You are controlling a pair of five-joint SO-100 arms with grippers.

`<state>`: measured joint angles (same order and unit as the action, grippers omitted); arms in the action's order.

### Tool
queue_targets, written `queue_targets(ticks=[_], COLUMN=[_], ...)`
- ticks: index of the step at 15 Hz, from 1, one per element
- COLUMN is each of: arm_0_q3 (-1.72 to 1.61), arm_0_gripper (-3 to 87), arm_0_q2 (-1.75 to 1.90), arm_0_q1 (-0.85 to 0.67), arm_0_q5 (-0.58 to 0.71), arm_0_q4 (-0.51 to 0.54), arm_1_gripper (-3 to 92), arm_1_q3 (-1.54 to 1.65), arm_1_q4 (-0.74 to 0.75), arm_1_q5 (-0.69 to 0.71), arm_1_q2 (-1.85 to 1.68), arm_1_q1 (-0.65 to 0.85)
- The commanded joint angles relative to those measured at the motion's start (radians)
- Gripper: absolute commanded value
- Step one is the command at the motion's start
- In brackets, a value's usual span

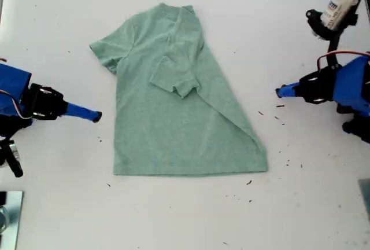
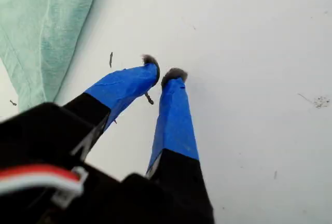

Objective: Fold t shirt

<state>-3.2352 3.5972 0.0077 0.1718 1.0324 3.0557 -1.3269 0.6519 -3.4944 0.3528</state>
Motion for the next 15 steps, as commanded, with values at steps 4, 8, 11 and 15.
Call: queue_targets(ticks=[4, 8, 11, 15], arm_0_q3=[-0.005, 0.003, 0.160, 0.917], arm_0_gripper=[6.5, 11.9, -0.1, -0.1], arm_0_q2=[0.006, 0.008, -0.032, -0.885], arm_0_q1=[-0.126, -0.120, -0.272, -0.298], arm_0_q5=[-0.163, -0.152, -0.169, -0.150], arm_0_q4=[0.002, -0.025, 0.037, 0.298], arm_1_gripper=[5.5, 5.9, 2.5, 2.5], arm_1_q3=[0.054, 0.054, 0.055, 0.057], arm_1_q4=[-0.002, -0.003, 0.003, 0.005], arm_1_q5=[-0.469, -0.663, -0.565, -0.565], arm_1_q2=[-0.011, -0.011, -0.011, -0.011], arm_1_q1=[-0.018, 0.067, 0.064, 0.075])
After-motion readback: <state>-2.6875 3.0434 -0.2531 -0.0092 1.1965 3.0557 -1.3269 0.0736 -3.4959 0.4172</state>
